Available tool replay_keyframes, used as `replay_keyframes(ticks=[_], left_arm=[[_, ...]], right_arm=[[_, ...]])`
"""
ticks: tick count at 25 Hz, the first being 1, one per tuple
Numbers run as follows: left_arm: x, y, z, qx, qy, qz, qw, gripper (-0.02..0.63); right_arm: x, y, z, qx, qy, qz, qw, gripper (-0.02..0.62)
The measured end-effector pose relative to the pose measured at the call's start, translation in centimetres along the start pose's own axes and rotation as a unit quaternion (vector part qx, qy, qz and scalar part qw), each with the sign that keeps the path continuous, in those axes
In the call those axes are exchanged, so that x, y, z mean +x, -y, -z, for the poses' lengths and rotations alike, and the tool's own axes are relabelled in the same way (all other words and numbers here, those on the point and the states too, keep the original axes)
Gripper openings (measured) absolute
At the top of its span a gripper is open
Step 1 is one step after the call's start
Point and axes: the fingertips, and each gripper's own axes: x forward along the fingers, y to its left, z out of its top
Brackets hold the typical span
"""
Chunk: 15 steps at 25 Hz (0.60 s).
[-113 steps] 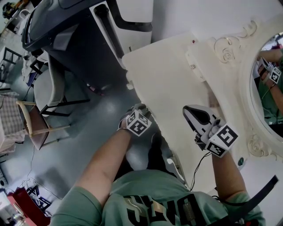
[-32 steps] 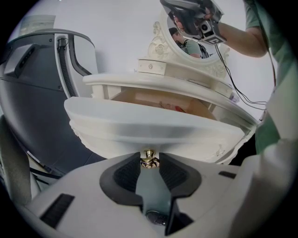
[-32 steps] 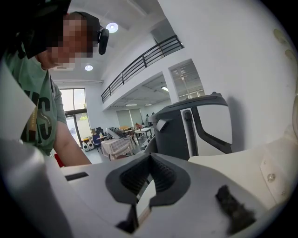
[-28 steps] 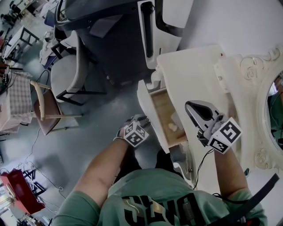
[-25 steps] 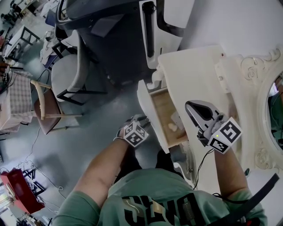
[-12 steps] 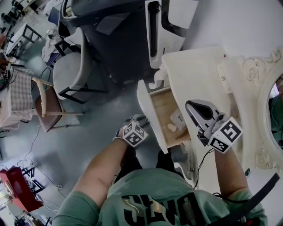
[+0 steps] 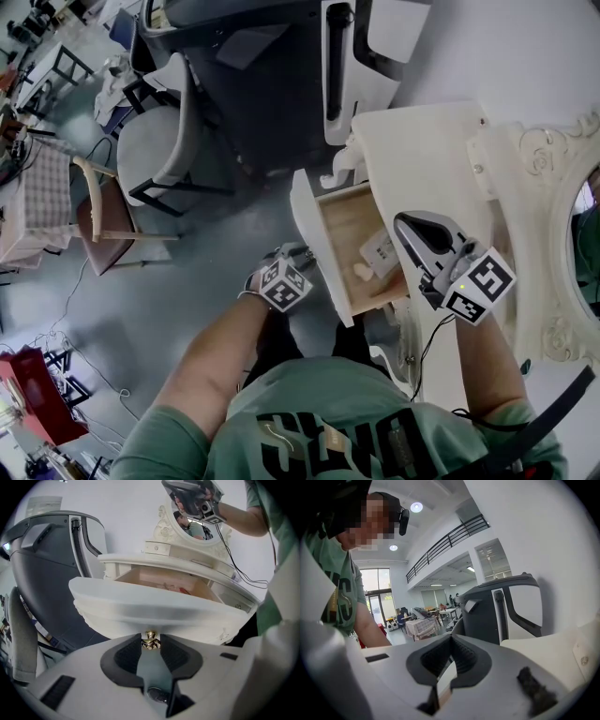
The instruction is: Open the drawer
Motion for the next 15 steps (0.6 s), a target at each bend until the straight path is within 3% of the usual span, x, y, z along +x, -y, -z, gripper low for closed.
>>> replay_keyframes(ticks=[15], left_arm=[[-1.1, -0.4, 1.1, -0.005, 0.005, -0.006, 1.0, 0.131]], right_arm=[[0.7, -1.2, -0.2, -0.003, 0.001, -0.002, 1.0, 0.011]])
